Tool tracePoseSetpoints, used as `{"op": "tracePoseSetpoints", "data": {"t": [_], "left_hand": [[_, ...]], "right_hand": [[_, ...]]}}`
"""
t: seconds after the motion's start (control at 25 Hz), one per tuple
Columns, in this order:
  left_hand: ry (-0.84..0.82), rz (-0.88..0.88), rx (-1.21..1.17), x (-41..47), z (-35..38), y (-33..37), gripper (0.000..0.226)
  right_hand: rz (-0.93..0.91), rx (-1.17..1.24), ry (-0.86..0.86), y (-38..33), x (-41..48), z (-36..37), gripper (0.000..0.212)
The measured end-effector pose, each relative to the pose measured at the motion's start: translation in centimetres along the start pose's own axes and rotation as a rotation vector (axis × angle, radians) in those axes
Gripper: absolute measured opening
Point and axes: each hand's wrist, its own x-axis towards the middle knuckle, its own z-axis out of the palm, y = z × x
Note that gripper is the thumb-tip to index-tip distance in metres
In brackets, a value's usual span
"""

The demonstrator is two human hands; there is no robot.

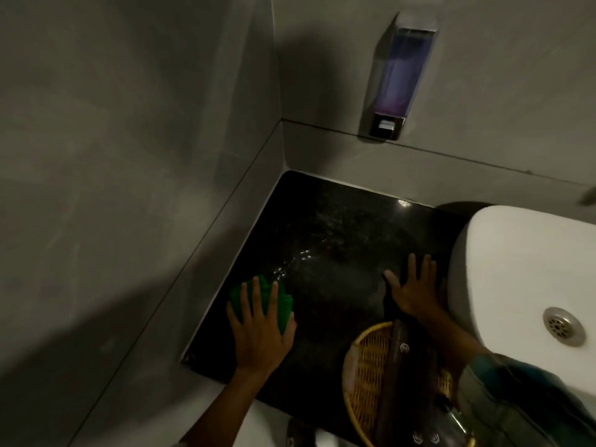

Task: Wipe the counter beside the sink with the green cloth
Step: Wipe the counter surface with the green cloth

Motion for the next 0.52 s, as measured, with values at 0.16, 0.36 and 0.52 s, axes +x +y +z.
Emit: {"op": "tracePoseSetpoints", "data": {"t": [0.16, 0.36, 0.52], "left_hand": [[0.027, 0.037, 0.034, 5.3, 0.2, 1.8, 0.067], [0.027, 0.078, 0.015, 14.4, 1.0, 7.1, 0.068], [-0.039, 0.311, 0.05, 17.2, 1.7, 13.5, 0.068]], "right_hand": [[0.099, 0.031, 0.043, -2.9, 3.3, 0.5, 0.082], [0.095, -0.016, 0.051, -2.1, 5.5, 1.7, 0.081], [0.099, -0.019, 0.099, -2.3, 5.5, 2.0, 0.079]]}}
